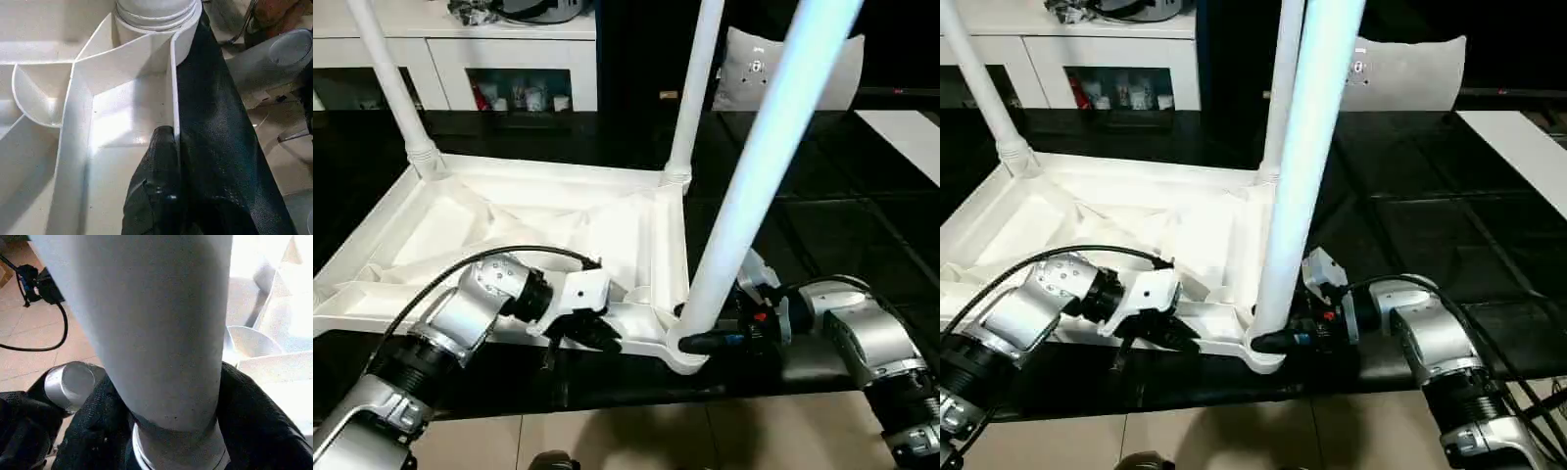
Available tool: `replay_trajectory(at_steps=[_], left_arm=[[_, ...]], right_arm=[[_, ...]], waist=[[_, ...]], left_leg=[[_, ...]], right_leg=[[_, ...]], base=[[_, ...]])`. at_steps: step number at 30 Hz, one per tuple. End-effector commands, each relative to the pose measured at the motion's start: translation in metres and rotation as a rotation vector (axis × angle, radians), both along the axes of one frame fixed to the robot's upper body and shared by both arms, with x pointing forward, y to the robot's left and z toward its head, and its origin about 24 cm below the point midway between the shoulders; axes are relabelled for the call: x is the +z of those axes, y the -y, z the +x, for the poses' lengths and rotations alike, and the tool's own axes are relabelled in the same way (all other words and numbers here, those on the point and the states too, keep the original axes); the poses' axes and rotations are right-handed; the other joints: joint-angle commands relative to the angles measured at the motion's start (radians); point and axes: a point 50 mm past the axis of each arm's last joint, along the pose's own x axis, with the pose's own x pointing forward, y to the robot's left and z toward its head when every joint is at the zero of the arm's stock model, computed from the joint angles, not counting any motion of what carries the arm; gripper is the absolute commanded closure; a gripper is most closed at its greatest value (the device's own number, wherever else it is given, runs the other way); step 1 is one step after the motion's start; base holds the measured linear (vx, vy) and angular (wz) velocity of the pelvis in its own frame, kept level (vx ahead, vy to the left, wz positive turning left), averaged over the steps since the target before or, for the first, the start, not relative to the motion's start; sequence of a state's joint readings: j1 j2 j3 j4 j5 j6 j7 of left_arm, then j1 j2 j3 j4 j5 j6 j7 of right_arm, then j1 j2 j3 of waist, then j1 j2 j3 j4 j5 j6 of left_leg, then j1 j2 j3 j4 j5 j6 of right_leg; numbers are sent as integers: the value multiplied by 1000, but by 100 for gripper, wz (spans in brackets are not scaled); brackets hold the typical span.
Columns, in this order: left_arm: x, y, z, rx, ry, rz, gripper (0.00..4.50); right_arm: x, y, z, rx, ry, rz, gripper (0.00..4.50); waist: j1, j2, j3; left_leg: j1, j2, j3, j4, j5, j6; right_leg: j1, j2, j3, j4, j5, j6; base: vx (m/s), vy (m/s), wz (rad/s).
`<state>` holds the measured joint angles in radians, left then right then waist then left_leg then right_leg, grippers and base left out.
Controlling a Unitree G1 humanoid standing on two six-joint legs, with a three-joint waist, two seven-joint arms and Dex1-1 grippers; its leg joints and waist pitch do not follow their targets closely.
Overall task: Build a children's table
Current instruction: Rotate leg to tighten
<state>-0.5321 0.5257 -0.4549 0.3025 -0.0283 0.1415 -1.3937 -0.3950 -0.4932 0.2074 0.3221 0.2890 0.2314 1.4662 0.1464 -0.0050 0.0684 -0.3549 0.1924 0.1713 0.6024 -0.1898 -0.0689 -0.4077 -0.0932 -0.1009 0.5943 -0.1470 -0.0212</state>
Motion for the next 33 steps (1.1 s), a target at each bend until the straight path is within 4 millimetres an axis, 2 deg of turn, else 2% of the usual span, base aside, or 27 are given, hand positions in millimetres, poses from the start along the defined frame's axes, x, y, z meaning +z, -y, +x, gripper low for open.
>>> replay_trajectory(at_steps=[1, 5, 7, 8, 9, 10, 12, 13, 14, 15, 17, 18, 19, 20, 21, 22, 23, 24, 25, 27, 28, 29, 30, 33], left_arm=[[7, 5, 2, -27, 14, -21, 450], [9, 12, 3, 69, 11, -77, 450], [9, 15, 6, 135, 28, -71, 450], [9, 19, 9, 191, 41, -81, 450], [9, 21, 10, 221, 46, -89, 450], [12, 28, 14, 314, 53, -131, 450], [15, 34, 17, 381, 51, -162, 450], [17, 40, 18, 430, 52, -184, 450], [18, 42, 19, 446, 53, -191, 450], [20, 47, 21, 497, 65, -205, 450], [22, 53, 23, 549, 77, -217, 450], [23, 57, 24, 583, 85, -229, 450], [26, 62, 27, 654, 119, -251, 450], [29, 67, 30, 728, 155, -275, 450], [32, 72, 32, 778, 180, -292, 450], [32, 72, 32, 778, 180, -292, 450], [32, 80, 29, 787, 169, -309, 450], [31, 86, 25, 779, 158, -314, 450], [30, 88, 23, 773, 155, -312, 450], [29, 91, 21, 759, 153, -293, 450], [29, 90, 21, 756, 152, -287, 450], [29, 89, 21, 758, 153, -283, 450], [28, 86, 22, 758, 158, -274, 450], [27, 81, 22, 755, 157, -261, 450]], right_arm=[[4, -5, -2, 30, -19, 27, 238], [2, -15, -5, -21, -41, 61, 241], [-1, -20, -1, -95, -28, 61, 241], [-4, -24, 3, -155, -16, 48, 241], [-5, -27, 5, -187, -9, 39, 241], [-8, -34, 12, -292, 0, 40, 241], [-8, -39, 18, -369, 4, 52, 243], [-9, -43, 23, -441, 3, 50, 244], [-10, -45, 24, -466, 2, 49, 245], [-11, -49, 29, -531, 5, 45, 246], [-11, -52, 35, -604, 9, 46, 246], [-12, -53, 39, -655, 9, 44, 247], [-14, -54, 45, -743, 19, 32, 247], [-15, -55, 50, -830, 30, 19, 247], [-17, -56, 53, -896, 30, 13, 247], [-17, -56, 53, -896, 30, 13, 247], [-18, -54, 54, -927, 10, 30, 194], [-19, -53, 54, -932, 26, 31, 181], [-19, -52, 54, -934, 36, 28, 181], [-19, -50, 54, -940, 51, 26, 175], [-18, -49, 53, -938, 55, 32, 155], [-17, -48, 53, -937, 61, 34, 141], [-16, -47, 53, -933, 74, 35, 141], [-13, -42, 52, -917, 113, 49, 119]], waist=[[-6, -6, -69], [-8, -4, -67], [-11, -6, -66], [-13, -3, -65], [-18, -5, -63], [-22, -5, -61], [-37, -7, -61], [-48, -7, -62], [-52, -9, -63], [-61, -8, -65], [-71, -7, -68], [-76, -7, -69], [-84, -6, -69], [-82, -6, -71], [-86, -7, -73], [-82, -7, -78], [-77, -7, -85], [-77, -6, -87], [-73, -6, -90], [-72, -6, -90], [-70, -2, -90], [-69, -6, -88], [-66, -5, -86], [-62, -3, -80]], left_leg=[[6, 39, -11, -82, -260, 25], [7, 41, -12, -84, -261, 21], [8, 37, -13, -84, -274, 15], [7, 37, -14, -84, -278, 12], [9, 34, -15, -84, -291, 2], [11, 32, -15, -83, -299, -4], [10, 27, -18, -80, -309, -13], [5, 26, -20, -82, -303, -11], [5, 26, -21, -82, -300, -9], [2, 26, -22, -83, -296, -1], [-3, 28, -21, -84, -275, 4], [0, 26, -19, -82, -265, 12], [-4, 28, -16, -82, -242, 18], [-2, 27, -15, -81, -232, 20], [-6, 28, -13, -80, -201, 21], [-6, 27, -13, -78, -179, 25], [-13, 28, -11, -73, -112, 50], [-16, 29, -10, -71, -88, 60], [-15, 30, -7, -65, -51, 80], [-20, 26, -6, -60, -12, 115], [-18, 26, -5, -59, -8, 124], [-19, 24, -3, -57, -10, 137], [-20, 24, -3, -58, -24, 138], [-16, 27, -3, -64, -91, 108]], right_leg=[[48, -66, 50, -86, -495, -127], [47, -65, 50, -85, -492, -126], [46, -65, 47, -89, -517, -121], [47, -65, 47, -90, -528, -116], [44, -65, 43, -95, -562, -102], [43, -66, 41, -102, -600, -85], [44, -66, 33, -107, -635, -68], [48, -66, 30, -109, -635, -57], [47, -65, 30, -110, -628, -59], [51, -64, 29, -109, -607, -60], [52, -63, 32, -102, -551, -79], [49, -62, 34, -102, -524, -92], [50, -60, 39, -97, -478, -111], [50, -59, 39, -97, -463, -117], [51, -59, 42, -89, -411, -137], [54, -59, 42, -87, -380, -143], [59, -56, 45, -68, -259, -174], [60, -56, 46, -63, -215, -188], [59, -56, 48, -54, -134, -218], [62, -53, 48, -43, -50, -247], [60, -53, 48, -42, -39, -253], [60, -52, 49, -44, -37, -258], [61, -54, 49, -46, -63, -255], [59, -54, 47, -60, -182, -222]], base=[[0, 0, 0], [0, 0, 0], [0, 0, 0], [0, 0, 0], [0, 0, 0], [0, 0, 0], [0, 0, 0], [0, 0, 0], [0, 0, 0], [0, 0, 0], [0, 0, 0], [0, 0, 0], [0, 0, 0], [0, 0, 0], [0, 0, 0], [0, 0, 0], [0, 0, 0], [61, -8, 3], [61, -8, 3], [37, -6, 1], [0, 0, 0], [0, 0, 0], [0, 0, 0], [0, 0, 0]])
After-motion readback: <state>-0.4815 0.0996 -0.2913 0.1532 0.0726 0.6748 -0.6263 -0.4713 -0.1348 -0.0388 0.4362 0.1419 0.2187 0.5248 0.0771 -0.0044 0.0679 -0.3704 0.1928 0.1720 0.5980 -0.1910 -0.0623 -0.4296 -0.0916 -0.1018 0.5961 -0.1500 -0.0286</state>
